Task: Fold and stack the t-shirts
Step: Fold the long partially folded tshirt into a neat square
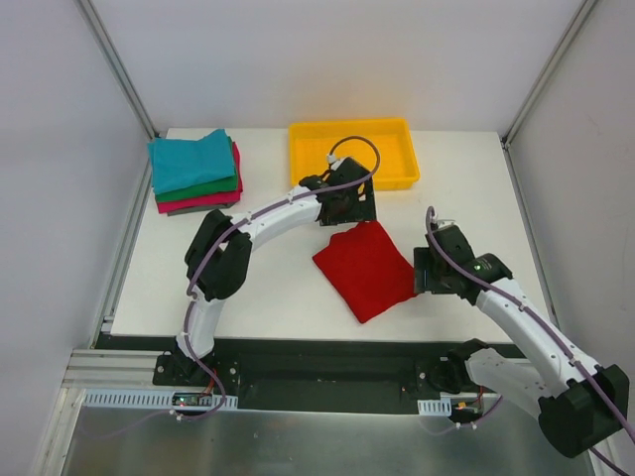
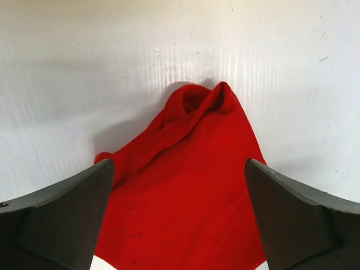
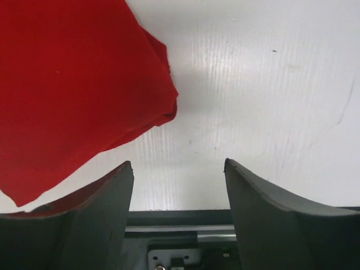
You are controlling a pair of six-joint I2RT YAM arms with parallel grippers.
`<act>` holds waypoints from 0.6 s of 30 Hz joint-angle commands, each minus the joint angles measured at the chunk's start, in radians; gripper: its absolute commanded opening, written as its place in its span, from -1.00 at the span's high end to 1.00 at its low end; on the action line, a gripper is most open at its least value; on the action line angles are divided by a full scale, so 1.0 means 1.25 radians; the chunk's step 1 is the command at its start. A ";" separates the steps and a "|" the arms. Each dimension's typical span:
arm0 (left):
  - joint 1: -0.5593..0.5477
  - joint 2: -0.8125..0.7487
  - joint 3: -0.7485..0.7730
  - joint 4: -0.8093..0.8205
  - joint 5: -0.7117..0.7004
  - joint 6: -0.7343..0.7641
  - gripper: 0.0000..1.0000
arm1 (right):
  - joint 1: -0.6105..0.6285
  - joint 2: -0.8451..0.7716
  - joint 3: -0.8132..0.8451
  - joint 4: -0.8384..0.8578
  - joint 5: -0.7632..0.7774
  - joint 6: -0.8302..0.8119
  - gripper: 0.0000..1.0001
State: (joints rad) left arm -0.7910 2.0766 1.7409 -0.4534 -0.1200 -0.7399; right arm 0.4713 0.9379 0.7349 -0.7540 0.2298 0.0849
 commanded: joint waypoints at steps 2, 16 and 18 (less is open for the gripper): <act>-0.014 -0.096 -0.018 0.004 -0.033 0.036 -0.98 | -0.006 -0.038 0.049 -0.033 0.003 -0.002 -0.92; -0.021 -0.019 -0.071 0.066 0.195 0.080 -0.98 | -0.006 -0.033 -0.160 0.409 -0.469 0.144 -0.92; -0.019 -0.001 -0.088 0.076 0.186 0.074 -0.98 | -0.013 0.036 -0.143 0.407 -0.426 0.119 -0.92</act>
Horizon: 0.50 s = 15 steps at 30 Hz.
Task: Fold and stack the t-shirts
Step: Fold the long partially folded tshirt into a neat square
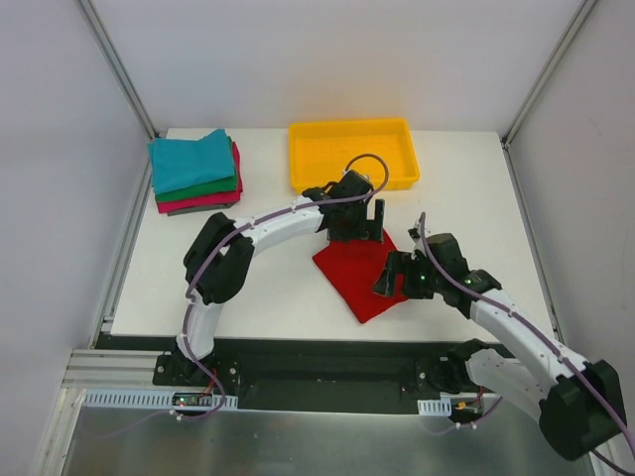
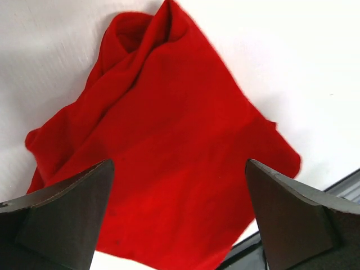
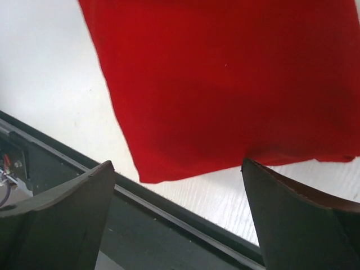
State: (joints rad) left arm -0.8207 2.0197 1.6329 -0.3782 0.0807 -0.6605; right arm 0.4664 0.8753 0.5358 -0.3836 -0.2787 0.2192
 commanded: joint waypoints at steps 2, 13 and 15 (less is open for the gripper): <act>0.007 0.050 -0.036 0.015 -0.002 -0.003 -0.98 | -0.022 0.136 0.039 0.087 0.024 -0.006 -0.92; 0.004 -0.216 -0.455 0.088 -0.013 -0.224 -0.98 | -0.099 0.299 0.105 0.137 0.066 -0.142 -0.92; -0.016 -0.291 -0.510 0.095 -0.034 -0.251 -0.98 | -0.102 0.327 0.139 0.140 0.070 -0.158 -0.92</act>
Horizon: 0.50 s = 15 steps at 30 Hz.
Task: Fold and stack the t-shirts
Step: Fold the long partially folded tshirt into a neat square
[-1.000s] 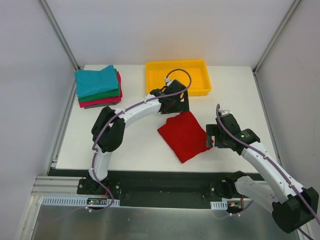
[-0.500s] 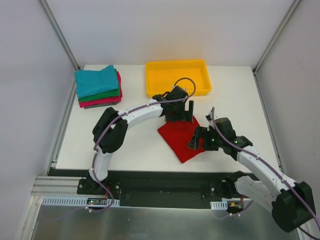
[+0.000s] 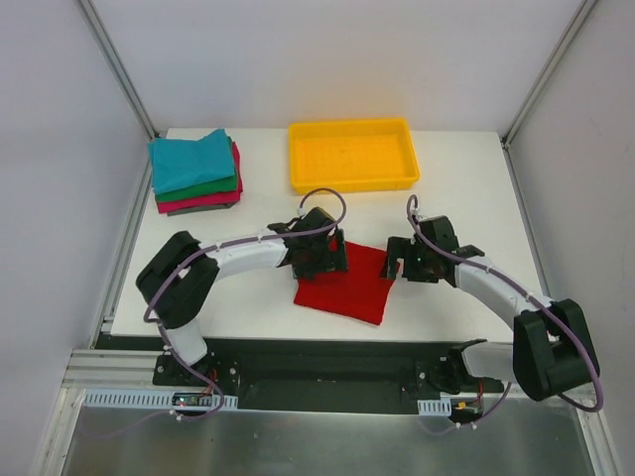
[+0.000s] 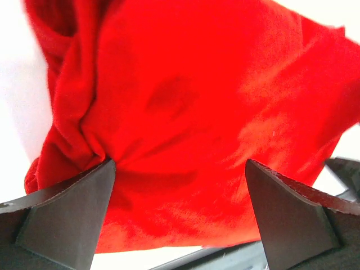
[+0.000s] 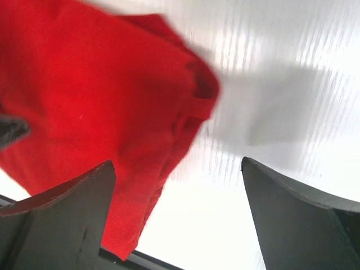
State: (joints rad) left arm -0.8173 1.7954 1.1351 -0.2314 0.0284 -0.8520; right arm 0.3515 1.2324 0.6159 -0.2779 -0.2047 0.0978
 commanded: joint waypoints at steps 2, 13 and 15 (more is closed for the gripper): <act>-0.031 -0.184 -0.151 -0.021 -0.009 -0.109 -0.98 | -0.011 0.047 0.101 0.053 -0.004 -0.070 -0.92; -0.021 -0.328 -0.189 -0.172 -0.223 -0.078 -0.98 | -0.011 -0.275 -0.005 -0.070 0.052 -0.033 -0.92; 0.002 -0.307 -0.197 -0.176 -0.208 -0.079 -0.98 | -0.012 -0.351 -0.047 -0.088 0.052 -0.023 -0.92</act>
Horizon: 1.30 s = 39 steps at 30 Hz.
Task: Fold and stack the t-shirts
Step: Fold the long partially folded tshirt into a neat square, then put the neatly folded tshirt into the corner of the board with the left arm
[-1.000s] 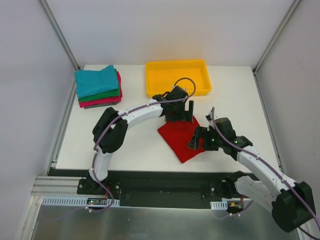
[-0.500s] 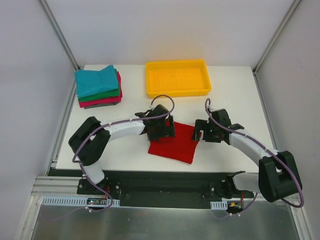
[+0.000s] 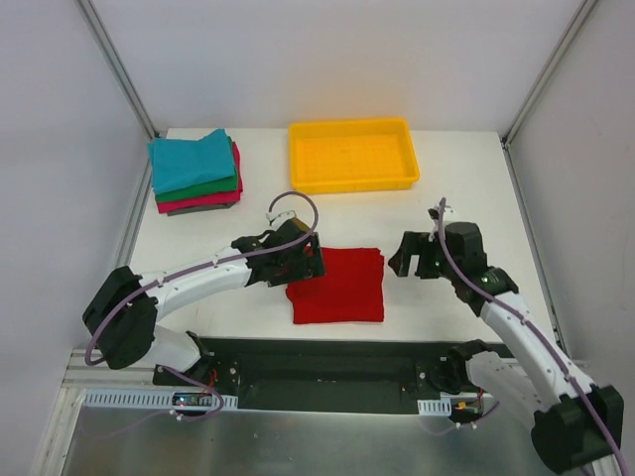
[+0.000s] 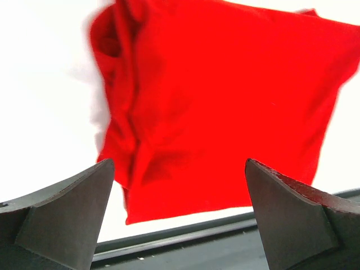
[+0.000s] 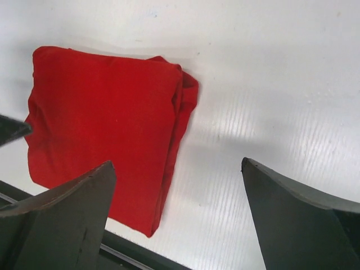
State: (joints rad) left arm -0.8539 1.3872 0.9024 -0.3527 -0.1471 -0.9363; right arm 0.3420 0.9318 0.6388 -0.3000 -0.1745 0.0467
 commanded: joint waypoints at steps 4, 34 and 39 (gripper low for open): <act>0.052 0.095 0.023 -0.074 -0.026 -0.001 -0.98 | -0.004 -0.211 -0.128 -0.091 0.019 0.012 -0.92; 0.040 0.332 0.151 -0.077 -0.125 0.071 1.00 | -0.005 -0.227 -0.154 -0.115 0.076 -0.018 -0.92; 0.041 0.250 0.148 -0.080 -0.342 0.239 1.00 | -0.004 -0.259 -0.162 -0.115 0.087 -0.018 -0.92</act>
State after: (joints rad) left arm -0.8131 1.7756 1.1091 -0.4019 -0.2703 -0.8272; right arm 0.3416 0.6415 0.4423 -0.4534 -0.0933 0.0395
